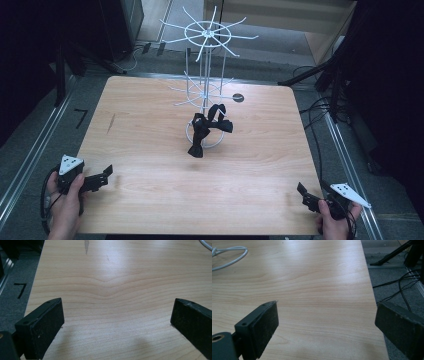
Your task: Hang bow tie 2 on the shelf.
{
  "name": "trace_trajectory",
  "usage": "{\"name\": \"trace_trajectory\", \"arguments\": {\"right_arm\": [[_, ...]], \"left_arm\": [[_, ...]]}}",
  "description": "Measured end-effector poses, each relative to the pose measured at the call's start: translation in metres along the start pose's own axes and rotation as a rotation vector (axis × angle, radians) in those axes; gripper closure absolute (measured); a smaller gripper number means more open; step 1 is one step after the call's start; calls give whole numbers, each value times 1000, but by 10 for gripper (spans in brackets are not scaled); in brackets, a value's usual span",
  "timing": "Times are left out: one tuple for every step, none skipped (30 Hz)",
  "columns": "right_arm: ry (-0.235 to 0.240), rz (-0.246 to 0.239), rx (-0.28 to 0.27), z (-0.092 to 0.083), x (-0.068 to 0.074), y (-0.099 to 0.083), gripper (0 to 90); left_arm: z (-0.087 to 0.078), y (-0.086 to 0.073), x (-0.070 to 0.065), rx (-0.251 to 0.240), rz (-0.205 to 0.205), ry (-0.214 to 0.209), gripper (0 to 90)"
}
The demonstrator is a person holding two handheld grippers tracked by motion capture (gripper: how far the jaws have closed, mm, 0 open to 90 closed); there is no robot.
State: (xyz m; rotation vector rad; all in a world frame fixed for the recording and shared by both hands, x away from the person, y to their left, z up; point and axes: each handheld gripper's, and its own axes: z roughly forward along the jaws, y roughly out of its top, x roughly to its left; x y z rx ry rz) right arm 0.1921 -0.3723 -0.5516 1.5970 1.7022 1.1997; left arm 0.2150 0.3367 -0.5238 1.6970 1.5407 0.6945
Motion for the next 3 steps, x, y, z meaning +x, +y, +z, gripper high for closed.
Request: {"name": "trace_trajectory", "arguments": {"right_arm": [[0,-1,4,0,0,0,57],[-2,-2,6,1,0,0,58],[-7,-2,9,1,1,0,62]], "left_arm": [[0,0,0,2,-1,0,0],[0,0,0,3,-3,0,0],[0,0,1,5,-1,0,0]]}}
